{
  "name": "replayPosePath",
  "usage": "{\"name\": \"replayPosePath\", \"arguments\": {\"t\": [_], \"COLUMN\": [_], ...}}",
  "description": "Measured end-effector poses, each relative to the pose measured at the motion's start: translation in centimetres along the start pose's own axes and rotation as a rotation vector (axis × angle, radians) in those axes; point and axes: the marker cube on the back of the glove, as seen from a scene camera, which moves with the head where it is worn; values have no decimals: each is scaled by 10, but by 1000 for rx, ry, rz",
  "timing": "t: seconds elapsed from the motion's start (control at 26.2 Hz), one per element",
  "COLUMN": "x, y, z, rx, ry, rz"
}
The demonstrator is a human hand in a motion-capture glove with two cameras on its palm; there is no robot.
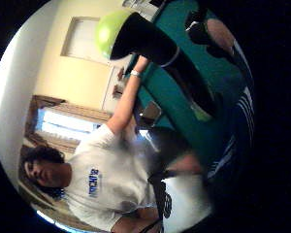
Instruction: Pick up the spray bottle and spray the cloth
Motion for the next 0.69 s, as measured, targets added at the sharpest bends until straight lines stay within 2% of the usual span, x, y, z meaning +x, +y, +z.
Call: {"name": "replayPosePath", "arguments": {"t": [0.42, 0.69], "x": [29, 50], "y": [47, 66], "z": [-52, -79], "rx": [153, 223], "ry": [425, 459], "rz": [50, 160]}}
